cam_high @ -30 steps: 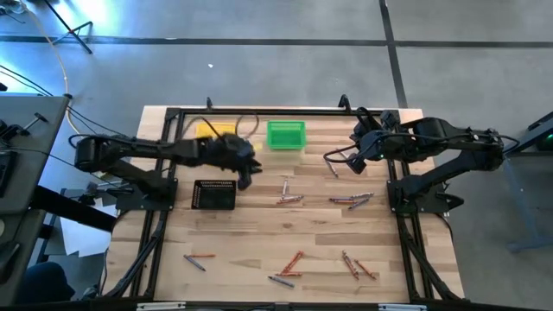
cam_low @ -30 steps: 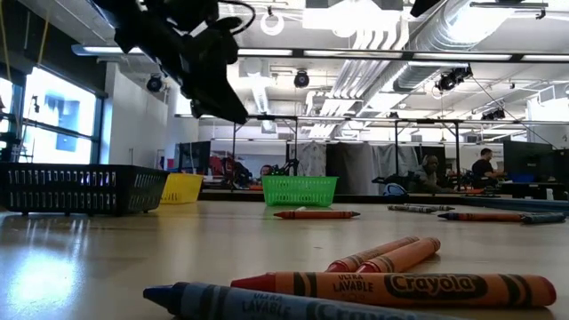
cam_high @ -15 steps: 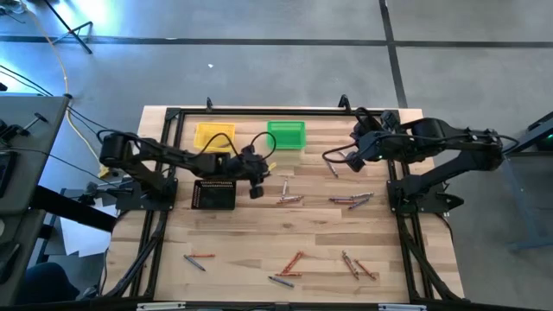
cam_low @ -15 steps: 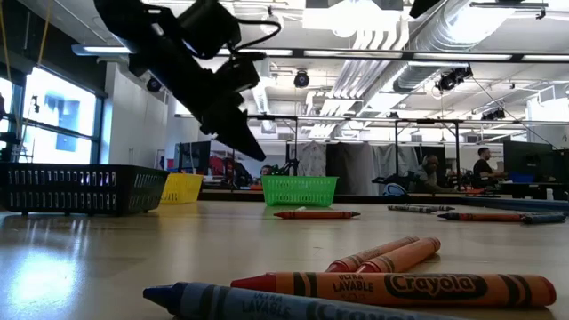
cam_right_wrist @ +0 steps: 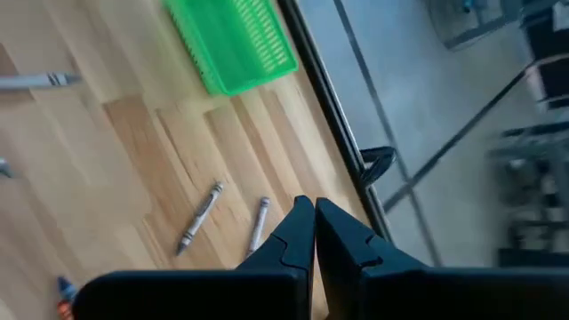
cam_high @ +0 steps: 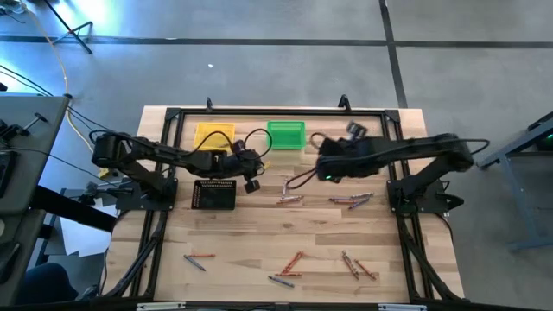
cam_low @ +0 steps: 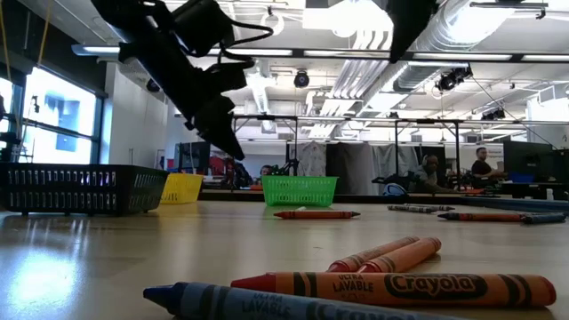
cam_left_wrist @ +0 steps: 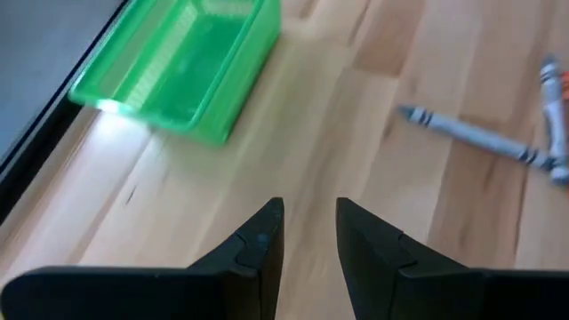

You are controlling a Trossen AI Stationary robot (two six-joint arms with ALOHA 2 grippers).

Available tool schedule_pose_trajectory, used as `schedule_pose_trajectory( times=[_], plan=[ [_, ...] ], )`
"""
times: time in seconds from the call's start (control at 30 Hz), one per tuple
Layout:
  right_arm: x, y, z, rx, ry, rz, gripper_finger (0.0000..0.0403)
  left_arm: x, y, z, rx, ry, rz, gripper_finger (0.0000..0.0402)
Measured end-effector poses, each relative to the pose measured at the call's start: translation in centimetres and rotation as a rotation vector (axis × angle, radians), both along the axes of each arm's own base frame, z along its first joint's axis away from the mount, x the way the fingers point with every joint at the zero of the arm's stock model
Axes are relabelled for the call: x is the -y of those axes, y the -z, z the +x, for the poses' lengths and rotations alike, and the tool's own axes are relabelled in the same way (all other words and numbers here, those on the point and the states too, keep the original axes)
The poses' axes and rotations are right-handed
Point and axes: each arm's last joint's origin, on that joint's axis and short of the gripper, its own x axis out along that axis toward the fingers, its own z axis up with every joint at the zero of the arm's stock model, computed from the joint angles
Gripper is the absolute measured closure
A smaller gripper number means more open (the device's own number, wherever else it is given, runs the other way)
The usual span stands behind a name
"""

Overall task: Sort crayons
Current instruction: Put the gray crayon into the green bin

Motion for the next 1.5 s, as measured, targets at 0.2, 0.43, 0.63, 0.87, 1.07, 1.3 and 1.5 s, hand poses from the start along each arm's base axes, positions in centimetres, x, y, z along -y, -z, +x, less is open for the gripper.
schedule_pose_trajectory(
  times=[0.2,0.43,0.63,0.87,1.07,1.3,1.5],
  plan=[
    [0.6,2.0,3.1,-0.011,-0.082,0.061,0.0394,0.5,-0.6,-2.4,-0.138,-0.033,-0.027,0.0311],
    [2.8,5.7,5.6,0.180,-0.270,0.344,0.0394,1.2,-2.2,-4.7,-0.200,-0.048,-0.019,0.0312],
    [4.9,10.6,5.7,0.266,-0.366,0.504,0.0388,1.5,-4.0,-5.9,-0.140,-0.043,-0.021,0.0312],
    [6.2,11.6,5.3,0.210,-0.539,0.483,0.0320,1.6,-5.6,-7.2,-0.057,-0.068,-0.056,0.0312],
    [6.4,12.3,5.9,0.087,-0.796,0.360,0.0248,1.7,-6.0,-7.5,-0.038,-0.050,-0.074,0.0312],
    [6.5,15.8,8.0,0.033,-0.904,0.317,0.0208,1.8,-5.9,-7.7,-0.062,-0.041,-0.070,0.0312],
    [6.7,17.5,9.2,-0.027,-0.925,0.307,0.0206,1.8,-5.7,-8.0,-0.098,-0.047,-0.074,0.0312]
  ],
)
